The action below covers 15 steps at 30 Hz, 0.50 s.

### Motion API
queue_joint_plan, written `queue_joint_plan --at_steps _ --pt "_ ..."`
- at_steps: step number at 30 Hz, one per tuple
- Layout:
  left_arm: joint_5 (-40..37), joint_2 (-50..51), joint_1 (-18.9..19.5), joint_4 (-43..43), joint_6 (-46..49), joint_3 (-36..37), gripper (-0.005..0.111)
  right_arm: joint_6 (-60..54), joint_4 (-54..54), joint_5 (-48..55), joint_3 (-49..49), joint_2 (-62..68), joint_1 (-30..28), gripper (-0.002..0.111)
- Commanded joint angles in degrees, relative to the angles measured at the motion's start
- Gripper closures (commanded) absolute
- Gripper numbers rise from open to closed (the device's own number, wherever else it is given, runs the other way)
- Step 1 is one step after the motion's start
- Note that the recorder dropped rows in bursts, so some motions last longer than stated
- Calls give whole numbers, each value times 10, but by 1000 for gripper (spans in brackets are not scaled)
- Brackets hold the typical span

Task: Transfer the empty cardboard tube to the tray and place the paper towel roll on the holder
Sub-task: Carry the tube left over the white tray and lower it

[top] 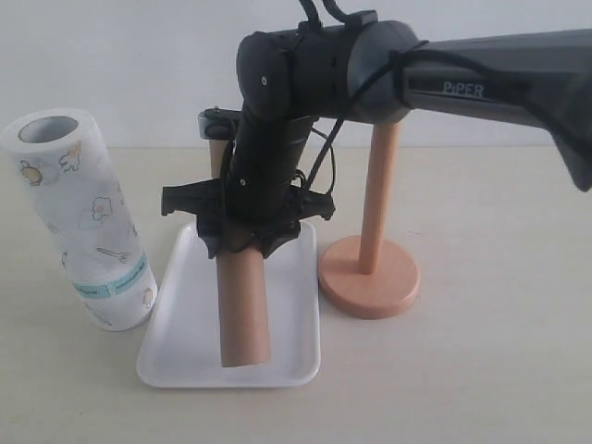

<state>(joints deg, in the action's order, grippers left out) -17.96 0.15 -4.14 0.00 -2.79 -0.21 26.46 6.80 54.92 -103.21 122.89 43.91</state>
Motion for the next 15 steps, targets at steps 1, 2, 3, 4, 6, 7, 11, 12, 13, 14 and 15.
queue_joint_plan --at_steps 1,2,3,4,6,7,11,12,13,14,15 --pt "-1 -1 1 -5 4 2 103 -4 -7 -33 -4 5 -5 109" --pt "-1 -1 1 -5 4 2 103 -4 -7 -38 -4 7 -5 109" --pt "-1 -1 1 -5 4 2 103 -4 -9 -42 -4 10 -5 109" --pt "-1 -1 1 -5 4 2 103 -4 -10 -45 -4 13 -5 109" --pt "-1 -1 1 -5 4 2 103 -4 -16 -46 -4 23 -5 109" --pt "-1 -1 1 -5 4 2 103 -4 -18 -47 -4 26 -5 109" --pt "-1 -1 1 -5 4 2 103 -4 -25 -57 -4 42 -5 109" --pt "-1 -1 1 -5 4 2 103 -4 -25 -60 -4 45 -5 109" --pt "-1 -1 1 -5 4 2 103 -4 -25 -61 -4 46 -5 109" --pt "-1 -1 1 -5 4 2 103 -4 -27 -63 -4 47 -5 109" --pt "-1 -1 1 -5 4 2 103 -4 -27 -65 -4 50 -5 109"
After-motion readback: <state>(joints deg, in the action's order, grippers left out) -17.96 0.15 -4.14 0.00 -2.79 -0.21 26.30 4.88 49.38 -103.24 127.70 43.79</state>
